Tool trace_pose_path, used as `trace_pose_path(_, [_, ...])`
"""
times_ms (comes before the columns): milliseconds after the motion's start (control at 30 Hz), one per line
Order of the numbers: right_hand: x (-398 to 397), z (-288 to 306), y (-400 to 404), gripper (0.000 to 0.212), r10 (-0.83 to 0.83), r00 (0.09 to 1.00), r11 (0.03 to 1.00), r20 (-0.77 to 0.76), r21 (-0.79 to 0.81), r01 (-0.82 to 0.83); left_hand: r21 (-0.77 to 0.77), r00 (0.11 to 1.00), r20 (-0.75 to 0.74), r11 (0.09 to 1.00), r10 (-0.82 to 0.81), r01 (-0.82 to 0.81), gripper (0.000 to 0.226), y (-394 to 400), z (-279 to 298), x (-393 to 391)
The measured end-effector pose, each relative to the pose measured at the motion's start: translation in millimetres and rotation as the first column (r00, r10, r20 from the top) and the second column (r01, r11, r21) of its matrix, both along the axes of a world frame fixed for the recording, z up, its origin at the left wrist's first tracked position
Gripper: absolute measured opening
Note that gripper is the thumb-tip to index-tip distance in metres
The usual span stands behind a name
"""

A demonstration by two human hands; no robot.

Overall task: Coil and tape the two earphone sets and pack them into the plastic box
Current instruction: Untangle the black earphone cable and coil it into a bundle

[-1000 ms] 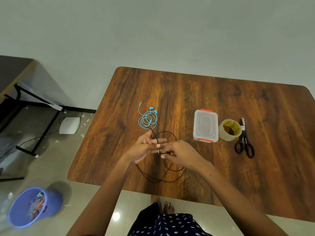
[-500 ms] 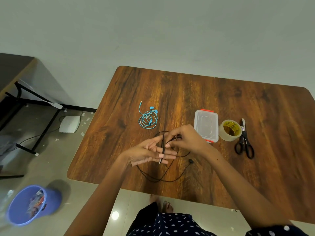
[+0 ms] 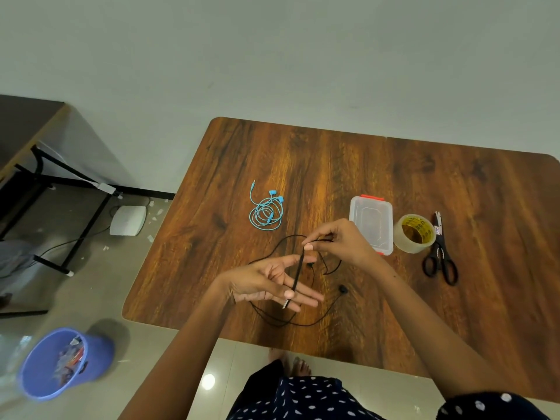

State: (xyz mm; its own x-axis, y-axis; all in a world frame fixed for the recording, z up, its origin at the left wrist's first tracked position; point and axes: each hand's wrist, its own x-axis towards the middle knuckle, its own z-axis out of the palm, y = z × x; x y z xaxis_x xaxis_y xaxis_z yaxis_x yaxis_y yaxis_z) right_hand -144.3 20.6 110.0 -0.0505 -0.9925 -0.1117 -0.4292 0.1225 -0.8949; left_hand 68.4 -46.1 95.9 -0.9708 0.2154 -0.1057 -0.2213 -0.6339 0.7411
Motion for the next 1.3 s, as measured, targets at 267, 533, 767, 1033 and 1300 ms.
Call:
trace_pose_path(267, [16.4, -18.5, 13.0, 0.012, -0.133, 0.931, 0.984, 0.339, 0.158, 0.083, 0.084, 0.994, -0.066, 0.993, 0.086, -0.08, 0.076, -7.1, 3.5, -2.6])
trace_pose_path(533, [43.6, -37.0, 25.5, 0.024, -0.258, 0.922, 0.936, 0.287, 0.311, 0.165, 0.025, 0.931, 0.111, 0.935, 0.348, -0.353, 0.089, -11.0, -6.5, -9.3])
trace_pose_path(767, [56.0, -34.7, 37.8, 0.02, -0.124, 0.96, 0.98, 0.25, 0.182, 0.079, -0.065, 0.83, 0.133, 0.841, 0.541, -0.537, 0.072, -10.8, -15.3, -15.7])
trace_pose_path(1033, [44.3, -13.7, 35.3, 0.015, 0.175, 0.83, 0.982, -0.53, 0.155, -0.108, -0.35, 0.776, 0.271, 0.809, 0.57, -0.472, 0.086, 0.2, -20.3, -25.5])
trace_pose_path(1300, [4.7, 1.6, 13.2, 0.011, 0.243, 0.86, 0.965, -0.449, 0.022, -0.261, -0.419, 0.911, 0.315, 0.9, 0.266, -0.119, 0.084, 5.7, -5.5, -27.2])
